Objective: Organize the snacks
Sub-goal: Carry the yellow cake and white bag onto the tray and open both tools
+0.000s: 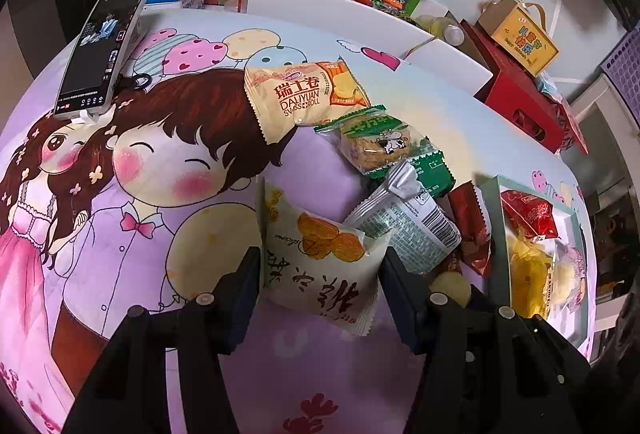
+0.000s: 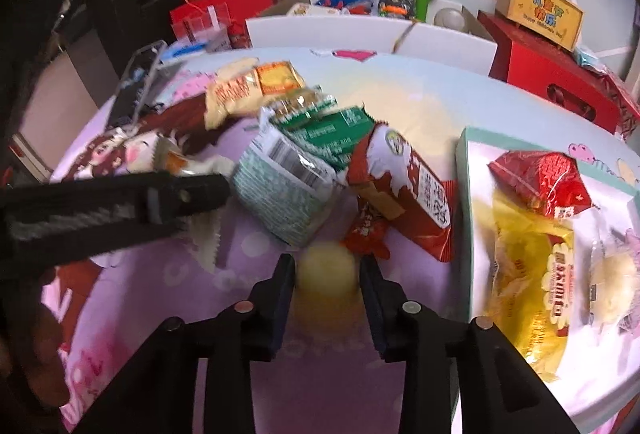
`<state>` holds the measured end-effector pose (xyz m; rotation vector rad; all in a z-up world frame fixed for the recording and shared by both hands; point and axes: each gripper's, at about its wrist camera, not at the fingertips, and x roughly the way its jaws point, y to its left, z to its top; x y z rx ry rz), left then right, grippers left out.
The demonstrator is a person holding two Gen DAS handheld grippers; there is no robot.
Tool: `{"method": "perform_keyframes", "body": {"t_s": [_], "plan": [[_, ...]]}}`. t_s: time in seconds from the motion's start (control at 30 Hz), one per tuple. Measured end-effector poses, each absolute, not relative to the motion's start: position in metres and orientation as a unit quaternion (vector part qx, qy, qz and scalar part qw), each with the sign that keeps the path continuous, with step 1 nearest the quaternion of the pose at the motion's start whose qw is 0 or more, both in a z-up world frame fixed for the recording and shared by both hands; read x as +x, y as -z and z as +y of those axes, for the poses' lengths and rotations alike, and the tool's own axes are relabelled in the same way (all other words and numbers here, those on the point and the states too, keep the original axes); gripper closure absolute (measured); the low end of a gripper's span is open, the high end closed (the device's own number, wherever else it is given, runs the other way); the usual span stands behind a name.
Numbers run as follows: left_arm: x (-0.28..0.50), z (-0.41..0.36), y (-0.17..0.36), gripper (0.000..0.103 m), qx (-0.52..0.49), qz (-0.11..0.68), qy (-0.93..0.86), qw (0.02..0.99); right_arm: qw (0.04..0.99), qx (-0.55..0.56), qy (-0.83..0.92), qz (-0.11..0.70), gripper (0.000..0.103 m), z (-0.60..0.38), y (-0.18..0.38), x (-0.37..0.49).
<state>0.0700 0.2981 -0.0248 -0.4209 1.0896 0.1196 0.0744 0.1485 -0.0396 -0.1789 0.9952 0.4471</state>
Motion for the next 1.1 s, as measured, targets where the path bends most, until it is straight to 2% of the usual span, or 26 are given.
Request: {"method": "perform_keyframes", "body": {"t_s": [0.37,0.87,1.1], "plan": [[0.07,0.298,0.024,0.043,-0.199,0.512,-0.061,0.834,0.85,-0.086,-0.213,0.473,0.069,0.147,0.04,0.074],[0.065,0.283,-0.013,0.043,-0.173,0.477,-0.048,0.861,0.881,-0.043,-0.201,0.426,0.069,0.116,-0.018,0.062],[0.067,0.258,-0.036,0.043,-0.149,0.456,-0.018,0.877,0.9,-0.008,-0.132,0.416,0.069,0.064,-0.039,0.074]]}}
